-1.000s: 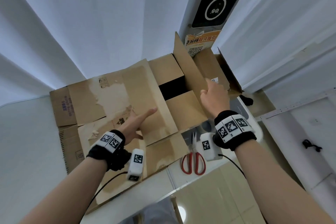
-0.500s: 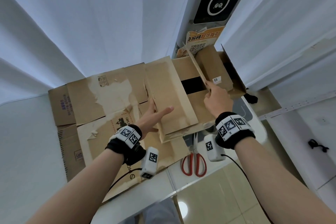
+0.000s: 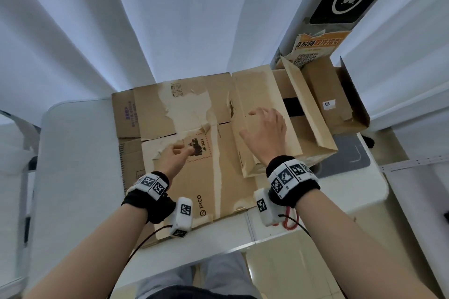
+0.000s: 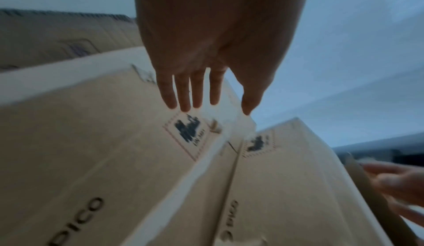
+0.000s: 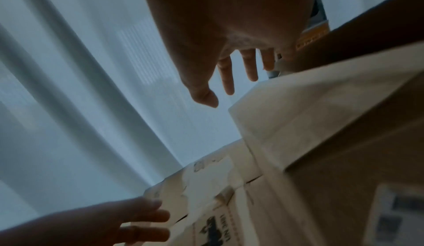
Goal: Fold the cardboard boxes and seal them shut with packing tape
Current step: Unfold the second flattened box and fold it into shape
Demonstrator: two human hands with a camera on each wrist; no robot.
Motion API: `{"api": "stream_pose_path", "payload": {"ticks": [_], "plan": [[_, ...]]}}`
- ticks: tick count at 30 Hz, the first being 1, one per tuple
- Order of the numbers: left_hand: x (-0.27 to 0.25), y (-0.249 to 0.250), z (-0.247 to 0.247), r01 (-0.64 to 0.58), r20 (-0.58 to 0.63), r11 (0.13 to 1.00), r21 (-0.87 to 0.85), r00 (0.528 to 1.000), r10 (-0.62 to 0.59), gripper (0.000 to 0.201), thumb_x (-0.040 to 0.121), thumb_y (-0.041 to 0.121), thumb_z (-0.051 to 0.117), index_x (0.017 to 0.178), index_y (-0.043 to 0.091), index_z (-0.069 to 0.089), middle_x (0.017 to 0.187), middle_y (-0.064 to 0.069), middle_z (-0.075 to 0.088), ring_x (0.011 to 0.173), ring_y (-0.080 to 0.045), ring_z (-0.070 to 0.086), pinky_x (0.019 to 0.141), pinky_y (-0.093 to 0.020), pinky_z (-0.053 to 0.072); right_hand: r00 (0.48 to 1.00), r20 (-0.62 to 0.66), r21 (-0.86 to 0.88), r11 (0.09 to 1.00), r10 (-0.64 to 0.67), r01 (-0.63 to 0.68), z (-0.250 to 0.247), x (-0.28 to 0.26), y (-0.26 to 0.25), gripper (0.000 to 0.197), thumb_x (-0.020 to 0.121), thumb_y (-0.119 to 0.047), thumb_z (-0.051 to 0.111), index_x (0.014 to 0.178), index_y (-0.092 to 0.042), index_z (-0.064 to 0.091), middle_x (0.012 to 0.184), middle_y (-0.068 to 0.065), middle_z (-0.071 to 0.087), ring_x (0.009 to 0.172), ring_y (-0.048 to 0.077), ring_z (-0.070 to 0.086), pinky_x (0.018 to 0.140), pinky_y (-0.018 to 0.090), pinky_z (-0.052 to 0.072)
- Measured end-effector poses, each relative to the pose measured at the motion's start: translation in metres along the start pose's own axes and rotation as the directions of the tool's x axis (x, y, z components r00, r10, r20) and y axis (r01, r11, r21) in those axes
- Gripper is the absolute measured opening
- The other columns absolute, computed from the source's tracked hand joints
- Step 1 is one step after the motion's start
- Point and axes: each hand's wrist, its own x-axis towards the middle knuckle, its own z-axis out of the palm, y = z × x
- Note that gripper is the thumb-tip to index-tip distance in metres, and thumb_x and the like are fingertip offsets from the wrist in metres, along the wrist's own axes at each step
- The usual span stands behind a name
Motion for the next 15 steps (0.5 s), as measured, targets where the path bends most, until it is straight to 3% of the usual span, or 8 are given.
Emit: {"api": "stream_pose_path", "payload": {"ticks": [3,5,8,10,13,15], "plan": [[0.008,-0.039,-0.039,0.119,-0.278,0.988,0.095,0.956,-0.089,0.062,0.084,0.032,0.075,0.136,0.010,0.049,0.140,-0.017,0.047,0.124,-0.033,0.050,0.104,-0.043,0.042,0.997,0.054,-0.033,0.998,-0.049,0.051,0.024,-0.014,-0.009,0.043,0.084,-0.034,0.063,0.124,-0.020,0.055,0.133,0.007,0.048,0.132,0.027,0.038,0.116,0.046,0.027],[0.008,-0.063,-0.061,0.244,-0.359,0.958,0.151,0.916,-0.177,0.079,0.083,0.033,0.077,0.146,0.007,0.035,0.149,-0.021,0.032,0.135,-0.040,0.037,0.111,-0.047,0.034,0.986,0.077,0.007,0.989,-0.145,0.145,0.038,-0.025,-0.014,0.039,0.087,-0.028,0.060,0.125,-0.018,0.055,0.129,0.004,0.050,0.126,0.022,0.043,0.114,0.042,0.033],[0.007,-0.092,-0.082,0.400,-0.366,0.911,0.105,0.867,-0.339,0.096,0.081,0.035,0.078,0.152,0.004,0.021,0.153,-0.024,0.024,0.139,-0.043,0.030,0.112,-0.051,0.032,0.960,0.205,0.120,0.978,-0.192,0.170,0.061,-0.040,-0.025,0.034,0.093,-0.022,0.056,0.127,-0.018,0.056,0.126,0.000,0.057,0.116,0.015,0.052,0.100,0.030,0.042],[0.014,-0.114,-0.089,0.449,-0.320,0.893,0.035,0.851,-0.416,0.105,0.075,0.041,0.083,0.150,0.000,0.021,0.151,-0.025,0.030,0.138,-0.042,0.034,0.111,-0.050,0.036,0.933,0.344,0.156,0.986,-0.109,0.058,0.075,-0.047,-0.029,0.037,0.093,-0.023,0.056,0.130,-0.019,0.055,0.130,-0.001,0.058,0.119,0.018,0.053,0.094,0.031,0.044],[0.026,-0.144,-0.091,0.454,-0.249,0.888,-0.071,0.854,-0.457,0.123,0.055,0.054,0.089,0.147,-0.002,0.029,0.146,-0.024,0.042,0.130,-0.040,0.046,0.105,-0.050,0.046,0.840,0.542,0.131,0.985,0.022,-0.110,0.094,-0.054,-0.027,0.046,0.092,-0.022,0.058,0.137,-0.018,0.049,0.142,0.002,0.052,0.129,0.021,0.047,0.099,0.031,0.038],[0.030,-0.153,-0.091,0.430,-0.247,0.895,-0.115,0.861,-0.445,0.117,0.060,0.051,0.089,0.147,-0.001,0.030,0.146,-0.022,0.044,0.127,-0.040,0.050,0.104,-0.050,0.047,0.792,0.608,0.102,0.983,0.059,-0.151,0.101,-0.057,-0.023,0.051,0.093,-0.023,0.059,0.142,-0.017,0.044,0.146,0.004,0.048,0.133,0.022,0.044,0.105,0.033,0.036]]}}
